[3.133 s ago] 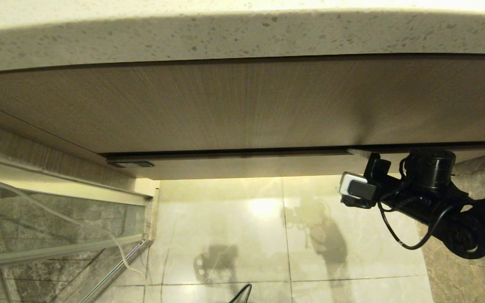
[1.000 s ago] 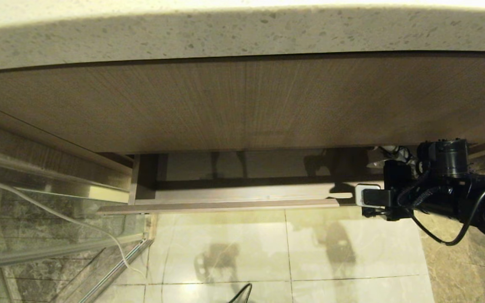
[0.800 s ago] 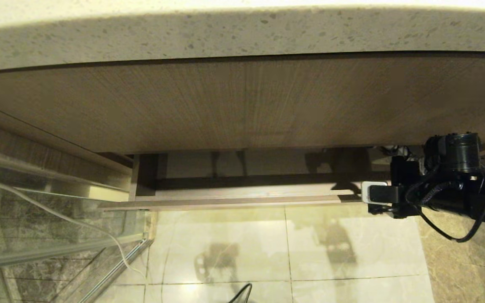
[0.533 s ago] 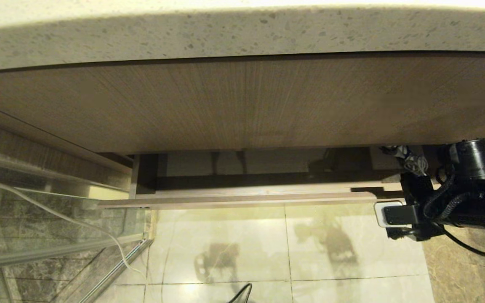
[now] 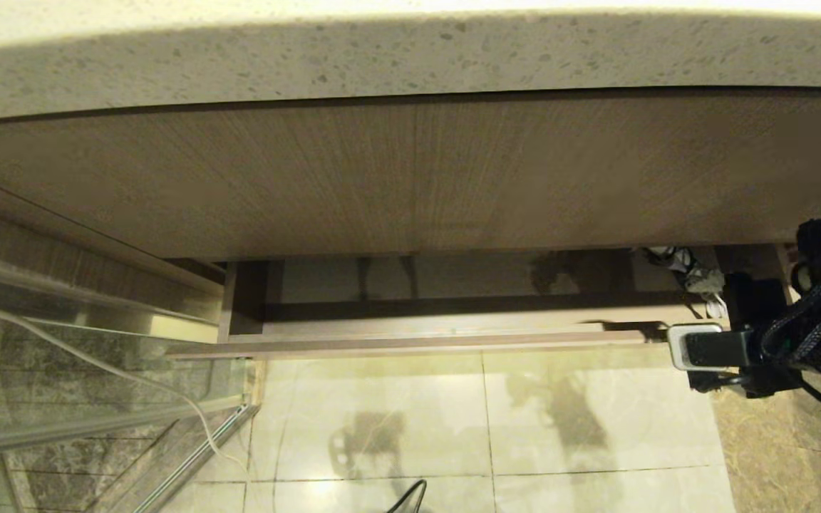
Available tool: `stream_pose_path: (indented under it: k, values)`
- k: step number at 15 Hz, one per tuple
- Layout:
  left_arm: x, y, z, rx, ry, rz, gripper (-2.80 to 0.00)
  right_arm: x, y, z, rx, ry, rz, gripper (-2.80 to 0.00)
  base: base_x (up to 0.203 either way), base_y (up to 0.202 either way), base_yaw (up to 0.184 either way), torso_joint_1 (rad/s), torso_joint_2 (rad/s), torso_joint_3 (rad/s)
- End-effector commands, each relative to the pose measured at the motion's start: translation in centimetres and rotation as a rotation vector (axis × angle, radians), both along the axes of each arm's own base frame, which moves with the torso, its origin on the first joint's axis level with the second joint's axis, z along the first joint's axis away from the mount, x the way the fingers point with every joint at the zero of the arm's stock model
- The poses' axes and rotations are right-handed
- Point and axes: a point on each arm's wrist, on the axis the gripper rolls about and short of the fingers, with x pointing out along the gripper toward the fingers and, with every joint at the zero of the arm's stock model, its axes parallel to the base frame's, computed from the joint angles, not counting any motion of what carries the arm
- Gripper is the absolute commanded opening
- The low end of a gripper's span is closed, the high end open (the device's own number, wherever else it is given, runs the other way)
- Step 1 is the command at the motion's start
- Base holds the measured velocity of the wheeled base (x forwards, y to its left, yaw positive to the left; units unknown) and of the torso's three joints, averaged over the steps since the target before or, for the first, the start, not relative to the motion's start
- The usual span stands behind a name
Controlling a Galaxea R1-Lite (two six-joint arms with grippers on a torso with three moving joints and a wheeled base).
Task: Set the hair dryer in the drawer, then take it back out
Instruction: Pull open the drawer
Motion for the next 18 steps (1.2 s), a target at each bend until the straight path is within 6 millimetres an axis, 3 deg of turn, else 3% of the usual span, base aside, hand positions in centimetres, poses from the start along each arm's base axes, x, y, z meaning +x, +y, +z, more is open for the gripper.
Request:
stream_pose_path:
  k: [1,5,11,18]
  values:
    - [0.4,0.0,-1.1,0.0,0.038,0.0,-2.8,-0.2,-0.2,0.8,0.034,-0.031,-0.038,0.0,0.0,0.0,0.0,0.0,0.0,0.0]
    - [0.4,0.0,-1.1,0.0,0.038,0.0,-2.8,-0.9,-0.3,1.2,0.048,-0.051,-0.046,0.0,0.0,0.0,0.0,0.0,0.0,0.0]
    - [0.4,0.0,-1.1,0.0,0.038,0.0,-2.8,-0.3,-0.5,0.8,0.037,-0.042,-0.159,0.0,0.0,0.0,0.0,0.0,0.0,0.0]
    - [0.4,0.0,-1.1,0.0,0.038,0.0,-2.8,1.2,-0.5,-1.6,0.105,0.028,-0.276,0.0,0.0,0.0,0.0,0.0,0.0,0.0]
